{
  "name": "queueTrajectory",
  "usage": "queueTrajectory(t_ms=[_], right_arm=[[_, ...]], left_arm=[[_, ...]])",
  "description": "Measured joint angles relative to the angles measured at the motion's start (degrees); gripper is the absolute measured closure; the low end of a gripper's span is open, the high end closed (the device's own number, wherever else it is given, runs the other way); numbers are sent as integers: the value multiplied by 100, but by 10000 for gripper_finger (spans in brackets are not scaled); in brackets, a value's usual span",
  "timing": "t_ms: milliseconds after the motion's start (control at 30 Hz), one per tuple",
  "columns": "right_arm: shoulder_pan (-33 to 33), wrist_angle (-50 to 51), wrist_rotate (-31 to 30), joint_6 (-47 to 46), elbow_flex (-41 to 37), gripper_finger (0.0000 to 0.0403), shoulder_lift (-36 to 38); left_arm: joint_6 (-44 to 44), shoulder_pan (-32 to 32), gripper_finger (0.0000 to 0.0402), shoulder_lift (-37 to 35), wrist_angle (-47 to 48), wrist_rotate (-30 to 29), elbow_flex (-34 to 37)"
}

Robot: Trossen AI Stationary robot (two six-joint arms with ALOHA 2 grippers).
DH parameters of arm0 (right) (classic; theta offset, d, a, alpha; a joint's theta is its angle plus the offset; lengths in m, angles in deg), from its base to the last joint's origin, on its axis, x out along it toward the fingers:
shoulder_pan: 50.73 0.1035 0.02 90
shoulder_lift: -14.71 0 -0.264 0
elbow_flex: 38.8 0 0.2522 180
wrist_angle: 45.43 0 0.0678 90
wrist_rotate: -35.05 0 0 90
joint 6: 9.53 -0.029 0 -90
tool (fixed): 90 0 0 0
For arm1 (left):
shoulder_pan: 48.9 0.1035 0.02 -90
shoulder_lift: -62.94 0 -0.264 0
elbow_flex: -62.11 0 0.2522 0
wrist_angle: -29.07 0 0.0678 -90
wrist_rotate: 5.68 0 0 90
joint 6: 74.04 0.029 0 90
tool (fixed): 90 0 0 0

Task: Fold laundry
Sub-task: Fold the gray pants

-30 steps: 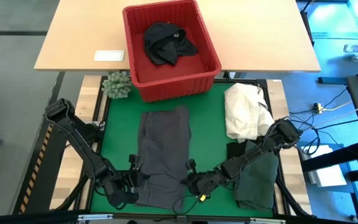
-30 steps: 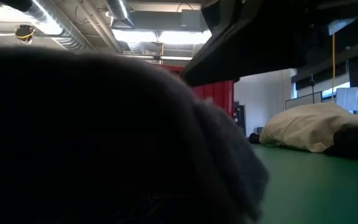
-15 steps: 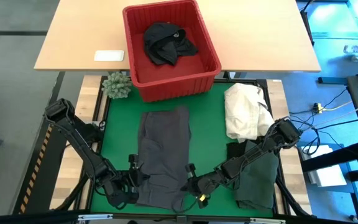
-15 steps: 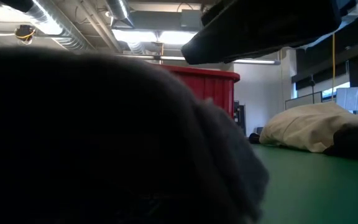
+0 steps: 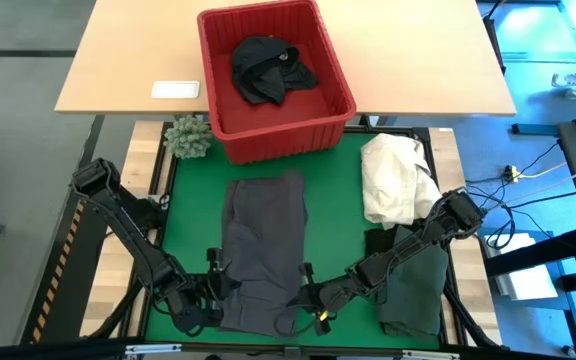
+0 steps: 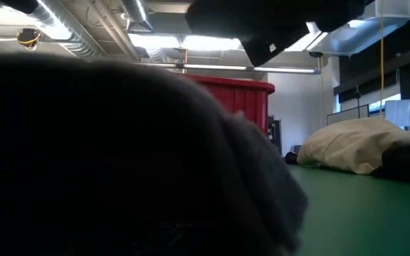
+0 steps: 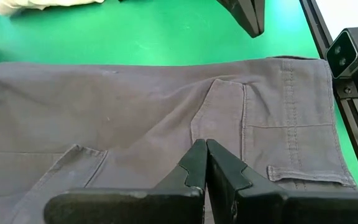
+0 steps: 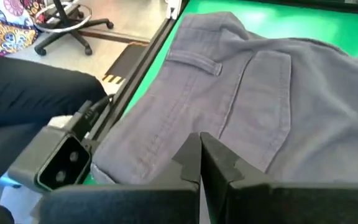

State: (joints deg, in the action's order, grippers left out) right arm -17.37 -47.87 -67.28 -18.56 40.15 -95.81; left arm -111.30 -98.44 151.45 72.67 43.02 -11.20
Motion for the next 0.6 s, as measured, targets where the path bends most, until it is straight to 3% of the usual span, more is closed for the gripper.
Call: queueTrajectory(t_ms=[167, 500, 600], right_arm=[[-2, -125, 279, -125, 0, 400, 0], [-197, -414, 2435, -126, 2, 400, 0], [-212, -440, 2666, -127, 2, 400, 0]], left_arm=[[-17, 0, 401, 0, 0, 0, -2], [-19, 0, 401, 0, 0, -79, -2], [-23, 0, 401, 0, 0, -80, -2]])
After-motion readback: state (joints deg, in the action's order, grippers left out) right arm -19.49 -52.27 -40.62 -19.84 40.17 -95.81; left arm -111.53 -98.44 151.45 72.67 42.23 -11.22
